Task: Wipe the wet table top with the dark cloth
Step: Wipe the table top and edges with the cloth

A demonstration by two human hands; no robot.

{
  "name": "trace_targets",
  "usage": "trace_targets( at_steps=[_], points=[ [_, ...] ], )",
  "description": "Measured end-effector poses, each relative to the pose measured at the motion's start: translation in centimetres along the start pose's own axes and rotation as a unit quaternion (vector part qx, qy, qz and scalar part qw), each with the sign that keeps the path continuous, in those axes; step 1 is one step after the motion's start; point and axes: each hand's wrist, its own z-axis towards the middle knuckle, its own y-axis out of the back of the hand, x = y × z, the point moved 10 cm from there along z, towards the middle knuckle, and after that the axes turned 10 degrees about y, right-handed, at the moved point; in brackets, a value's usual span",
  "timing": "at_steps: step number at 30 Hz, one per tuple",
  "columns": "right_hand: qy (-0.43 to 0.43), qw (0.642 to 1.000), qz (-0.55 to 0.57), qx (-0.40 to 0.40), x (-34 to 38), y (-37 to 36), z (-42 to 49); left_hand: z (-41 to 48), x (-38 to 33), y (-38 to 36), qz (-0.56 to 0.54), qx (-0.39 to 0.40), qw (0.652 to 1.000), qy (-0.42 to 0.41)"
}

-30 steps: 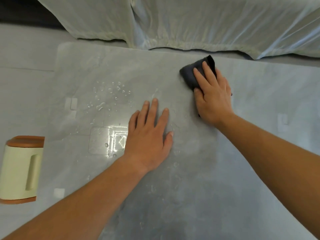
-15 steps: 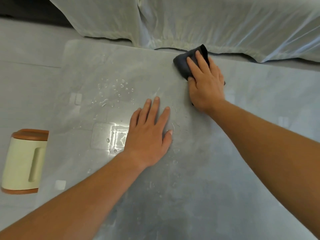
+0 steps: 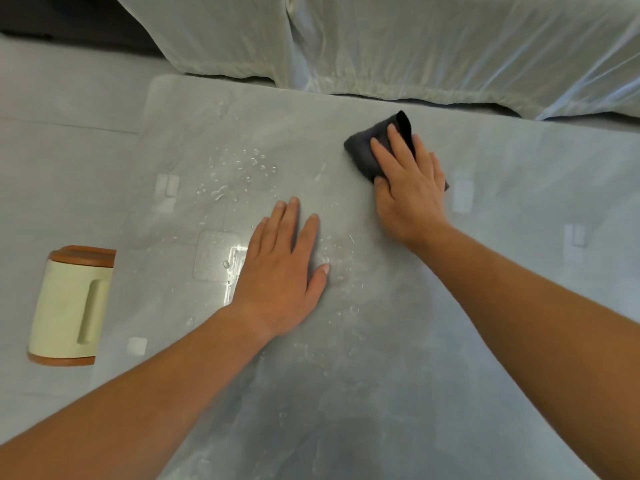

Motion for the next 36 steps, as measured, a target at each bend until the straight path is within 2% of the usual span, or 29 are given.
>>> trace_targets(
  at_steps=[3, 6, 8, 12, 15, 19, 22, 24, 27, 29, 36],
  points=[
    [0.035, 0.999, -0.017, 0.003, 2.7, -1.5, -4.0, -0.2, 0.1, -0.3, -0.008, 0.007, 1.000, 0.002],
    [0.096, 0.993, -0.038, 0.049, 4.0, -2.8, -9.1, -0.1, 0.1, -0.3, -0.029, 0.014, 0.999, -0.003],
    [0.109, 0.991, -0.041, 0.071, 3.0, -2.5, -9.4, -0.1, 0.3, -0.2, -0.032, 0.020, 0.999, -0.009],
    [0.028, 0.999, -0.017, 0.021, 0.4, -0.7, -5.6, -0.3, 0.5, -0.6, -0.011, 0.021, 1.000, -0.016],
    [-0.012, 1.000, -0.013, -0.005, 1.3, -1.2, -6.3, -0.4, 0.5, -0.8, -0.014, 0.015, 1.000, -0.016],
    [0.084, 0.995, -0.032, 0.036, 4.7, -3.1, -12.5, -0.2, 0.5, -0.8, -0.036, 0.014, 0.999, -0.016],
    [0.145, 0.986, -0.030, 0.081, 4.1, -3.3, -13.5, -0.2, 0.8, -0.2, -0.063, 0.012, 0.998, -0.020],
    [0.115, 0.991, -0.020, 0.068, 2.7, -2.5, -11.6, -0.4, 1.0, 0.2, -0.082, 0.012, 0.996, -0.020],
    [0.015, 1.000, 0.002, 0.013, 1.6, -1.9, -9.7, -1.6, 1.1, 0.7, -0.086, -0.002, 0.996, -0.021],
    [-0.009, 1.000, -0.001, -0.010, 2.6, -2.4, -10.8, -3.1, 1.1, 0.6, -0.083, -0.007, 0.996, -0.021],
    [0.124, 0.991, -0.030, 0.041, 7.1, -5.3, -19.9, -9.5, 1.2, -1.9, -0.066, 0.022, 0.998, 0.008]
  ],
)
